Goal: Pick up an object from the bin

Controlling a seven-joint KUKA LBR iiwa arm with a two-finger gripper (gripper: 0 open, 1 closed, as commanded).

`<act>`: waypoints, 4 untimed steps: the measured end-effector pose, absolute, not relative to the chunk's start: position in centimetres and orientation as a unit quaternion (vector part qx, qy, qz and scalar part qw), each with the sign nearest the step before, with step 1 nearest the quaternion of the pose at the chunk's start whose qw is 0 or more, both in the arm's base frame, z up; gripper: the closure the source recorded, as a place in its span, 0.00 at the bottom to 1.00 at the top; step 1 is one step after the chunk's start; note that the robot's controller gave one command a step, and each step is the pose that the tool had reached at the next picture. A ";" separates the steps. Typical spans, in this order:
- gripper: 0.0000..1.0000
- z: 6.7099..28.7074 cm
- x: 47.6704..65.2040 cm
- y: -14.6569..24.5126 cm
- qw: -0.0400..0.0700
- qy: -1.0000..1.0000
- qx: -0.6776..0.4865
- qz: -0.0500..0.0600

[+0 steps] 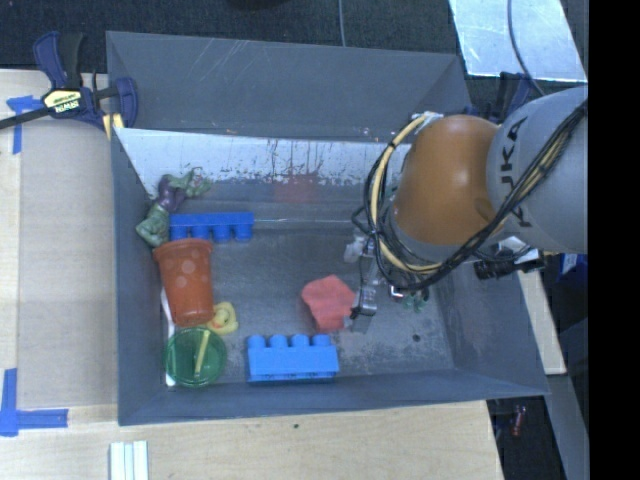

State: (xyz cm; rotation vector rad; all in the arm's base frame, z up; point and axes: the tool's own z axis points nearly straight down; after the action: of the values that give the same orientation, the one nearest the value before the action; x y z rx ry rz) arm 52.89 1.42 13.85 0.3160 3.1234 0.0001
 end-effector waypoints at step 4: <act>1.00 8.5 52.3 2.3 0.007 0.990 0.140 0.001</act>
Offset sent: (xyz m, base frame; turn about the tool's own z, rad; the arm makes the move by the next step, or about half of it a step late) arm -0.0064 0.0093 -0.0685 0.0790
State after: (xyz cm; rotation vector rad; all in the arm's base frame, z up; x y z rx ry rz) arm 52.26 2.30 8.46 0.4363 3.0964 0.0046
